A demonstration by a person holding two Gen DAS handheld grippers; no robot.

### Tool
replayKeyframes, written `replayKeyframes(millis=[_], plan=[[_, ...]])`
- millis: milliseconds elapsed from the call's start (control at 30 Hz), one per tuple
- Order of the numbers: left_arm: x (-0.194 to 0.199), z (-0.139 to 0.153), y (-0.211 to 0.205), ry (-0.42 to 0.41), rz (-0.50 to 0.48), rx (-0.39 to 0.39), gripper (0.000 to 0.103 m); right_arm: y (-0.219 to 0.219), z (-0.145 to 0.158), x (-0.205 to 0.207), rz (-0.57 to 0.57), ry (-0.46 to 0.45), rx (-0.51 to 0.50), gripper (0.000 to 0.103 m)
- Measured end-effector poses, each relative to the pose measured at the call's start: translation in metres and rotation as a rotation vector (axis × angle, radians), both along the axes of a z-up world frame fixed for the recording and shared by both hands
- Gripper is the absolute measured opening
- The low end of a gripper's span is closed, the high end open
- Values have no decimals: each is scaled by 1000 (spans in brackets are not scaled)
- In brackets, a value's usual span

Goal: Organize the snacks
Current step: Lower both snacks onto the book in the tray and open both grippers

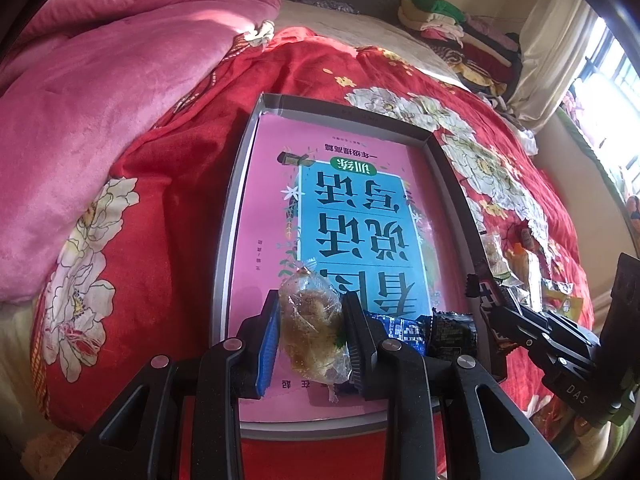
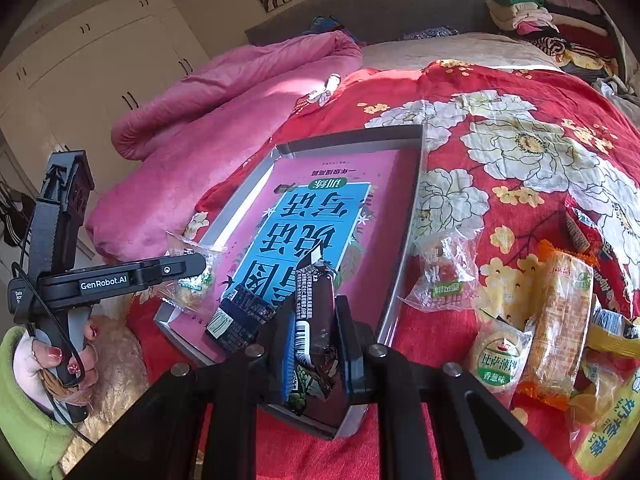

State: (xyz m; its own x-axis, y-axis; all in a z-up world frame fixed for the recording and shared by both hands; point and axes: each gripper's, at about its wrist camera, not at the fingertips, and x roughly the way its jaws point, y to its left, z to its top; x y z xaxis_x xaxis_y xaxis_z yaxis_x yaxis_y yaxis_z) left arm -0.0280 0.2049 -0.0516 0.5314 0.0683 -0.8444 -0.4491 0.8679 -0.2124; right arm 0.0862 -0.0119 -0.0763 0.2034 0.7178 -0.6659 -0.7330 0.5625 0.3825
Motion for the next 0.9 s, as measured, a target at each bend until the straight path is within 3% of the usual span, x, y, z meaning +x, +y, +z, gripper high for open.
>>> replayKeyframes(millis=[767, 900], plan=[[3, -1, -7, 11, -20, 12, 33, -6, 1, -7, 27, -5, -19, 25], [3, 2, -8, 2, -22, 15, 40, -9, 4, -8, 27, -12, -11, 27]])
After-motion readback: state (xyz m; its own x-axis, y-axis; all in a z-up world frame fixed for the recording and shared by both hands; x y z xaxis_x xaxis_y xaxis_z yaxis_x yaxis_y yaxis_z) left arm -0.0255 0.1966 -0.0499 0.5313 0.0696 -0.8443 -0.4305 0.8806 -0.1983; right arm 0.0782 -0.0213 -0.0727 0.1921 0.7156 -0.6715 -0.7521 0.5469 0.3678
